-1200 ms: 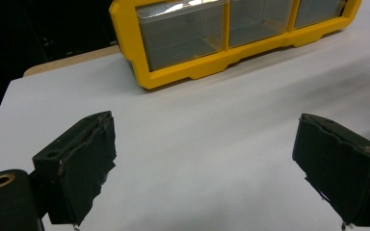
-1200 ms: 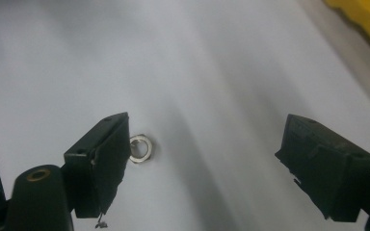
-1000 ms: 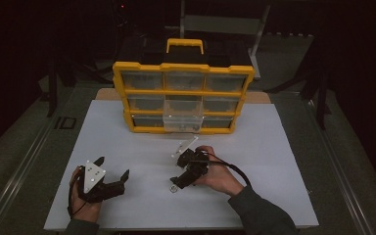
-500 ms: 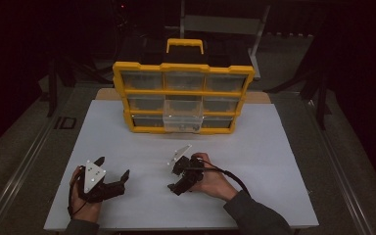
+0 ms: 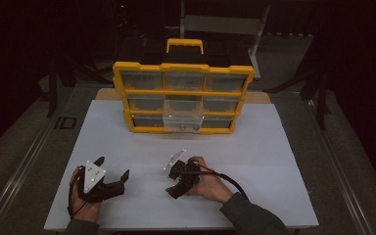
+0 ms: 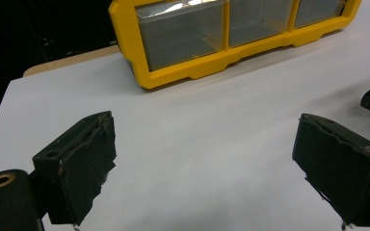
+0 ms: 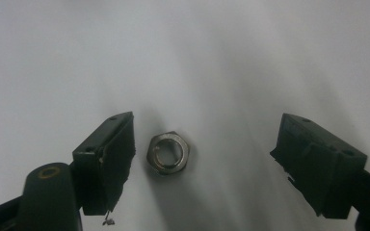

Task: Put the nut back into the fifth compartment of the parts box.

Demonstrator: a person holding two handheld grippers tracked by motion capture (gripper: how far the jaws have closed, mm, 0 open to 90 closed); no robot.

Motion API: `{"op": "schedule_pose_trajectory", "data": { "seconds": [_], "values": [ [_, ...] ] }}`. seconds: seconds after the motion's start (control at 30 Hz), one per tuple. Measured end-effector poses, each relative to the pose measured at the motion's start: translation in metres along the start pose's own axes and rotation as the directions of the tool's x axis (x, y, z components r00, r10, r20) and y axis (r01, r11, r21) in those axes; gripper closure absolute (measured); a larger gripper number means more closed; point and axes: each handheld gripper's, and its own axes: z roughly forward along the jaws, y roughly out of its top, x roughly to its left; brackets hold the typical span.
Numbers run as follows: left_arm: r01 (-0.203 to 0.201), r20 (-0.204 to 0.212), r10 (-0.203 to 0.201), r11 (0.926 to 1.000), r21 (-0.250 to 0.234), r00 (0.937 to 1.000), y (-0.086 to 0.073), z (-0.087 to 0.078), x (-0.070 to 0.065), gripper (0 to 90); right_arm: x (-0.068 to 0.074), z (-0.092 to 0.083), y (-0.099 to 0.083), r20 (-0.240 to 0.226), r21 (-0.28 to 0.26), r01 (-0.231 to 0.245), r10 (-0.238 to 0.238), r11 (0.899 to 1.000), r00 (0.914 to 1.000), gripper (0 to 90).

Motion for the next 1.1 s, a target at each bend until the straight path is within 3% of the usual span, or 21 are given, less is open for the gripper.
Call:
{"op": "schedule_pose_trajectory", "data": {
  "seconds": [0.67, 0.7, 0.93, 1.1],
  "values": [
    [-0.001, 0.000, 0.001, 1.0000, 0.000, 1.0000, 0.0000, 0.0001, -0.0002, 7.4, -0.0068, -0.0015, -0.0047, 0.016, 0.025, -0.013, 0.012, 1.000, 0.9998, 24.6],
    [-0.003, 0.000, 0.003, 1.0000, 0.002, 1.0000, 0.0000, 0.0002, -0.0003, 7.3, -0.0059, -0.0027, -0.0044, 0.006, 0.020, -0.010, 0.010, 1.000, 0.9999, 29.5],
    [-0.002, 0.001, 0.002, 1.0000, 0.002, 1.0000, -0.0001, 0.0002, -0.0002, 7.3, 0.0009, 0.0002, -0.0028, -0.037, 0.033, 0.012, -0.011, 0.999, 0.9993, 39.4],
    [-0.004, 0.002, 0.004, 1.0000, 0.004, 1.0000, -0.0001, 0.0005, -0.0003, 7.4, 0.0028, 0.0026, -0.0028, -0.034, 0.067, 0.033, -0.031, 0.997, 0.9990, 49.0]
  ]
}}
